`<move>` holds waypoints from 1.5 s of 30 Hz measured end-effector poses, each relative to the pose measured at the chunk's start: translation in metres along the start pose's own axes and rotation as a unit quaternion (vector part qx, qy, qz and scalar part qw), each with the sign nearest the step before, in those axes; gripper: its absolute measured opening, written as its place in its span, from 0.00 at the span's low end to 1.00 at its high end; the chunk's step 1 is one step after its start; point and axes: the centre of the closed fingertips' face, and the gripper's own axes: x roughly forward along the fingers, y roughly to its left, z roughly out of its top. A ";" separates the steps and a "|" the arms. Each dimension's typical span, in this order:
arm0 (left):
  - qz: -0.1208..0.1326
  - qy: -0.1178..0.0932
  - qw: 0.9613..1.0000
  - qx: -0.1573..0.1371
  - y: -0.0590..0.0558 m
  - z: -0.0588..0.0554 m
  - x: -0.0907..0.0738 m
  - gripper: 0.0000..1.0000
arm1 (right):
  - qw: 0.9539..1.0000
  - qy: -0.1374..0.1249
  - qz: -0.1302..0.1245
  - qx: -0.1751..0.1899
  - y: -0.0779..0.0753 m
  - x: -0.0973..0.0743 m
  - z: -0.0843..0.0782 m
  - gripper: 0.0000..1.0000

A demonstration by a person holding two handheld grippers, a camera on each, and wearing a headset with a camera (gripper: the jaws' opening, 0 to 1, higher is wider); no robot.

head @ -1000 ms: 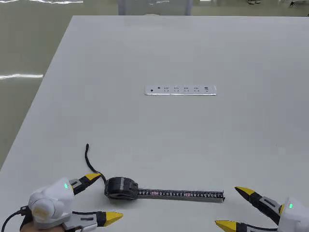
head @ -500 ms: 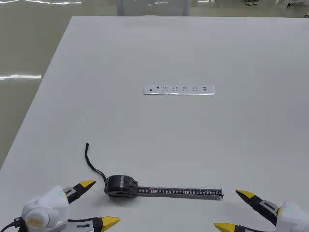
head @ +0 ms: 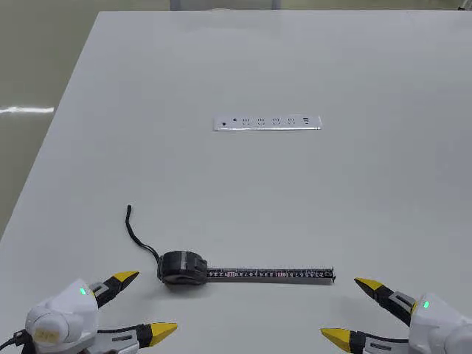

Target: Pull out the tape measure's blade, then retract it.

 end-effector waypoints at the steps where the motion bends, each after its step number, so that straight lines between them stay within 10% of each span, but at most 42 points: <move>1: 0.000 0.000 1.000 -0.002 -0.001 -0.001 0.000 0.75 | 1.000 0.001 -0.001 0.000 0.001 0.000 0.000 0.74; 23: 0.011 0.001 1.000 -0.020 -0.015 -0.020 -0.018 0.75 | 1.000 -0.014 -0.023 0.010 0.007 -0.015 -0.005 0.74; 45: 0.042 -0.033 0.998 -0.032 -0.005 -0.019 -0.044 0.75 | 0.998 -0.053 -0.034 0.025 0.023 -0.024 0.000 0.74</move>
